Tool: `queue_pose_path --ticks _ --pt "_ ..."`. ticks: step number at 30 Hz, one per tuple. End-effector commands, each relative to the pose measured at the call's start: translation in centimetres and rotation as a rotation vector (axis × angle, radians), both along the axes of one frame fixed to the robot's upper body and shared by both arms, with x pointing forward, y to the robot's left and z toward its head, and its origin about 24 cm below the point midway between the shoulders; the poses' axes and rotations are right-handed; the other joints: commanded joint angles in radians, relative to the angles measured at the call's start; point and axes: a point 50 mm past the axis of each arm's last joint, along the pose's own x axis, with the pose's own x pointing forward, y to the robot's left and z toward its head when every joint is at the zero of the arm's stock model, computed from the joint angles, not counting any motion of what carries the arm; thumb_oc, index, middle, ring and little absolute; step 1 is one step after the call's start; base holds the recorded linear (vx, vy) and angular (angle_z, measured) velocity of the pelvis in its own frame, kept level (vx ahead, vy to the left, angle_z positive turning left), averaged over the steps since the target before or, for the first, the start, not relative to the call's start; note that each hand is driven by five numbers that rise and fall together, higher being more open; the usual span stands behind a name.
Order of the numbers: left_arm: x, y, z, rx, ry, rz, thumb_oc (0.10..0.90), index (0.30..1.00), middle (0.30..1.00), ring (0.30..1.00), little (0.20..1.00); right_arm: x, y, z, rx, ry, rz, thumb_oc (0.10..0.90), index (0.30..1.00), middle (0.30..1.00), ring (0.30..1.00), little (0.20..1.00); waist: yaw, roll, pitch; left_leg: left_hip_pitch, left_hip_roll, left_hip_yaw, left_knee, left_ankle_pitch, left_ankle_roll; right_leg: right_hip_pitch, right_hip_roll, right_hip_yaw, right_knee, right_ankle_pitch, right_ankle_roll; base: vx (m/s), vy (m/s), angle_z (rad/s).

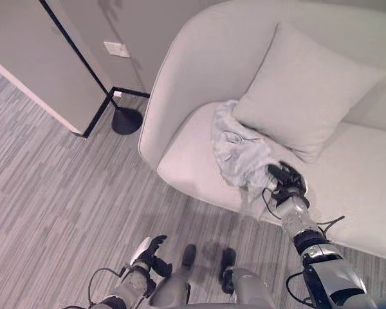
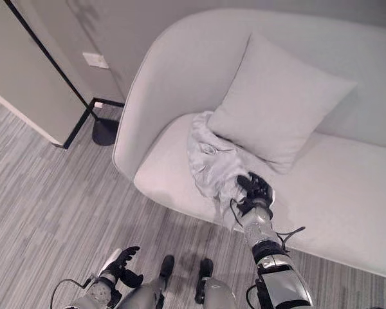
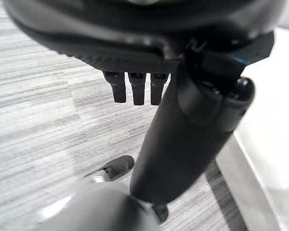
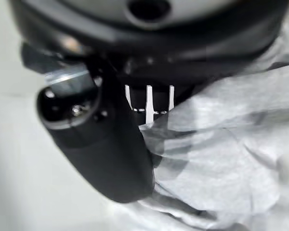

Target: Hang the clothes on the sofa on the clothes rack.

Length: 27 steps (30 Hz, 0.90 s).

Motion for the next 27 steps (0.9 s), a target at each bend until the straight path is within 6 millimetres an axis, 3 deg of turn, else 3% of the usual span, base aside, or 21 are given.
queue_pose_path --ticks 1,6,8,9,10,12,15,18,22,25,27 --pt "-0.9 1.1 -0.3 -0.050 0.035 0.124 0.800 0.900 0.900 0.900 0.900 1.4 -0.7 10.1 -0.054 -0.510 0.030 0.400 0.300 0.300 0.300 0.300 0.027 -0.072 -0.106 0.078 -0.034 0.064 -0.014 -0.098 0.001 0.162 -0.034 0.079 -0.181 0.058 0.094 0.09 0.059 -0.08" --pt "1.9 0.7 1.6 -0.219 -0.086 0.227 0.800 0.900 0.900 0.900 0.900 0.7 -0.9 18.6 -0.208 -0.807 0.068 0.400 0.300 0.300 0.300 0.300 0.014 -0.105 -0.155 0.102 -0.032 0.088 -0.014 -0.104 0.000 0.193 -0.035 0.093 -0.212 0.085 0.104 0.02 0.047 0.00" --pt "4.0 0.8 3.6 -0.289 -0.202 0.261 0.800 0.900 0.900 0.900 0.900 0.1 -0.4 22.4 -0.276 -0.924 0.084 0.400 0.300 0.300 0.300 0.300 0.005 -0.118 -0.171 0.114 -0.031 0.104 -0.014 -0.110 0.002 0.201 -0.033 0.106 -0.216 0.090 0.106 -0.01 0.036 -0.17" --pt "6.0 0.8 5.9 -0.330 -0.323 0.250 0.800 0.900 0.900 0.900 0.900 -0.5 0.2 25.7 -0.345 -1.017 0.094 0.400 0.300 0.300 0.300 0.300 -0.004 -0.129 -0.186 0.126 -0.028 0.119 -0.014 -0.115 0.005 0.206 -0.030 0.122 -0.215 0.093 0.107 -0.01 0.032 -0.33" --pt "6.0 0.9 5.9 -0.330 -0.324 0.253 0.800 0.900 0.900 0.900 0.900 -0.5 0.3 25.8 -0.346 -1.018 0.095 0.400 0.300 0.300 0.300 0.300 -0.004 -0.128 -0.185 0.126 -0.028 0.121 -0.014 -0.115 0.005 0.206 -0.030 0.124 -0.215 0.094 0.107 -0.02 0.043 -0.35" --pt "7.8 1.1 8.1 -0.389 -0.432 0.296 0.800 0.900 0.900 0.900 0.900 -0.9 0.9 29.3 -0.419 -1.093 0.111 0.400 0.300 0.300 0.300 0.300 -0.017 -0.139 -0.198 0.143 -0.024 0.145 -0.014 -0.121 0.006 0.211 -0.026 0.148 -0.216 0.100 0.109 -0.02 0.024 -0.32" --pt "10.2 1.6 12.4 -0.402 -0.640 0.253 0.800 0.900 0.900 0.900 0.900 -0.9 1.1 32.3 -0.502 -1.121 0.110 0.400 0.300 0.300 0.300 0.300 -0.028 -0.158 -0.223 0.155 -0.018 0.172 -0.014 -0.129 0.005 0.215 -0.021 0.171 -0.226 0.109 0.112 -0.02 0.011 -0.33" --pt "12.7 1.8 16.5 -0.343 -0.852 0.251 0.800 0.900 0.900 0.900 0.900 -1.1 3.1 33.1 -0.509 -1.160 0.180 0.400 0.300 0.300 0.300 0.300 -0.046 -0.168 -0.232 0.173 -0.010 0.203 -0.014 -0.136 0.004 0.217 -0.014 0.204 -0.231 0.116 0.112 -0.02 -0.008 -0.41" --pt "15.4 0.7 21.1 -0.177 -1.114 0.190 0.800 0.900 0.900 0.900 0.900 -1.9 5.8 32.4 -0.455 -1.232 0.305 0.400 0.300 0.300 0.300 0.300 -0.075 -0.181 -0.243 0.194 -0.006 0.248 -0.014 -0.137 0.007 0.211 -0.007 0.249 -0.224 0.131 0.115 -0.03 -0.011 -0.48" --pt "16.3 -0.7 22.3 -0.156 -1.167 0.154 0.800 0.900 0.900 0.900 0.900 -2.4 7.2 31.5 -0.423 -1.249 0.386 0.400 0.300 0.300 0.300 0.300 -0.092 -0.178 -0.249 0.204 -0.003 0.271 -0.014 -0.141 0.009 0.209 -0.002 0.273 -0.221 0.135 0.118 -0.02 -0.001 -0.35" --pt "16.7 -4.1 24.1 -0.296 -1.203 0.085 0.800 0.900 0.900 0.900 0.900 -2.9 9.1 29.5 -0.383 -1.228 0.490 0.400 0.300 0.300 0.300 0.300 -0.114 -0.169 -0.252 0.217 0.001 0.291 -0.014 -0.154 0.014 0.206 0.005 0.300 -0.220 0.134 0.120 -0.02 0.010 -0.43"
